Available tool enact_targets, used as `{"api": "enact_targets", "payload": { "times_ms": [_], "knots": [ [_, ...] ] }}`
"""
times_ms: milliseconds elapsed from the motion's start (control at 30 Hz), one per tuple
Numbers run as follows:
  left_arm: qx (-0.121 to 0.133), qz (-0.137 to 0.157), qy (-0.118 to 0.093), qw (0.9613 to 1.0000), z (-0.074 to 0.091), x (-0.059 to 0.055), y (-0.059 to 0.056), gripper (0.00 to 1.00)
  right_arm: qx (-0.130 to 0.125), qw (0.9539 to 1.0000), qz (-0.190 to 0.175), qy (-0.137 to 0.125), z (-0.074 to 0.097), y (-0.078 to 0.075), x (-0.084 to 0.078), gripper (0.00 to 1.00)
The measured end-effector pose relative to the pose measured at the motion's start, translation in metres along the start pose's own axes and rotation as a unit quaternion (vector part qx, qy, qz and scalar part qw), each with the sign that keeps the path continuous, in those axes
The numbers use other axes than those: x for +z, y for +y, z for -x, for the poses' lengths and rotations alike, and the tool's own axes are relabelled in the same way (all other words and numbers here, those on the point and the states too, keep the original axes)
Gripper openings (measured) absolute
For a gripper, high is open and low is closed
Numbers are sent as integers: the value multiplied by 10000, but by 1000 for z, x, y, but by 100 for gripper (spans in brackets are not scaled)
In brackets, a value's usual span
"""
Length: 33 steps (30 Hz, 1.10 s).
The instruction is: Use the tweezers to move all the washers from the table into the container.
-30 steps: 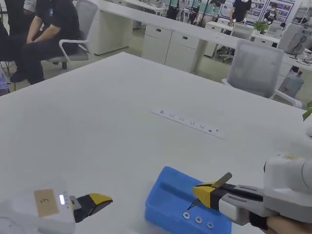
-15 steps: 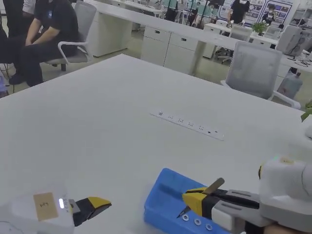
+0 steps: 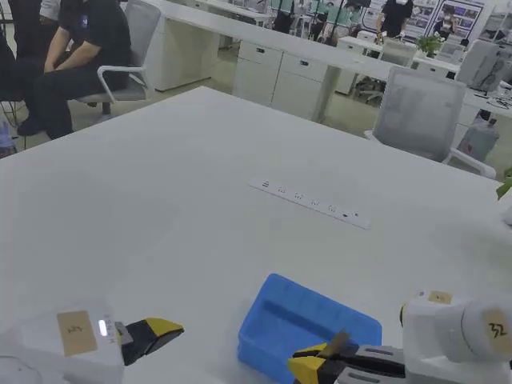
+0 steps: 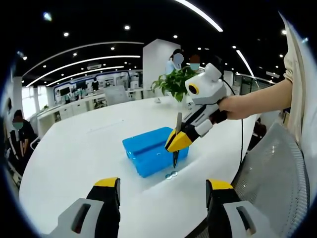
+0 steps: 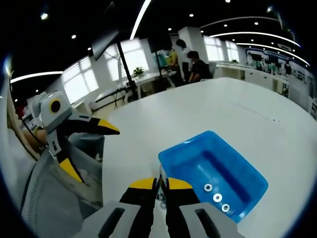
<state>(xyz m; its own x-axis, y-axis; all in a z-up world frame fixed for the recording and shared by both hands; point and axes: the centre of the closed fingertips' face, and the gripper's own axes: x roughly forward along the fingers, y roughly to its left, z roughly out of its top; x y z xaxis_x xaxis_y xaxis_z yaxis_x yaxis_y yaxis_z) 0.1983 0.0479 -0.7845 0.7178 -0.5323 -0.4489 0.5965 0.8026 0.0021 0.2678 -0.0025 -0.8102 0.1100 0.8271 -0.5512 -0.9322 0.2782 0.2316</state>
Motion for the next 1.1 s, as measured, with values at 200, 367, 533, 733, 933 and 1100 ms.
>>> {"api": "enact_targets", "payload": {
  "times_ms": [200, 367, 533, 733, 933, 1100],
  "knots": [
    [6, -20, 20, 10000, 0, 0, 0, 70, 60, 9998, 102, 147, -6, 1, -8, 4],
    [12, -24, 33, 10000, 0, -1, 1, 70, 93, 9996, 145, 216, -10, 2, -12, 4],
    [15, -38, 50, 10000, 0, -2, 1, 70, 77, 9994, 199, 288, -13, 2, -17, 4],
    [15, -54, 67, 10000, 0, -2, 0, 69, 65, 9990, 235, 364, -14, 1, -21, 4],
    [21, -72, 80, 9999, -1, -3, 0, 69, 61, 9986, 379, 375, -15, 4, -22, 4],
    [16, -80, 84, 9999, -1, -3, 0, 69, 185, 9937, 969, 526, -16, 14, -28, 4]
  ]
}}
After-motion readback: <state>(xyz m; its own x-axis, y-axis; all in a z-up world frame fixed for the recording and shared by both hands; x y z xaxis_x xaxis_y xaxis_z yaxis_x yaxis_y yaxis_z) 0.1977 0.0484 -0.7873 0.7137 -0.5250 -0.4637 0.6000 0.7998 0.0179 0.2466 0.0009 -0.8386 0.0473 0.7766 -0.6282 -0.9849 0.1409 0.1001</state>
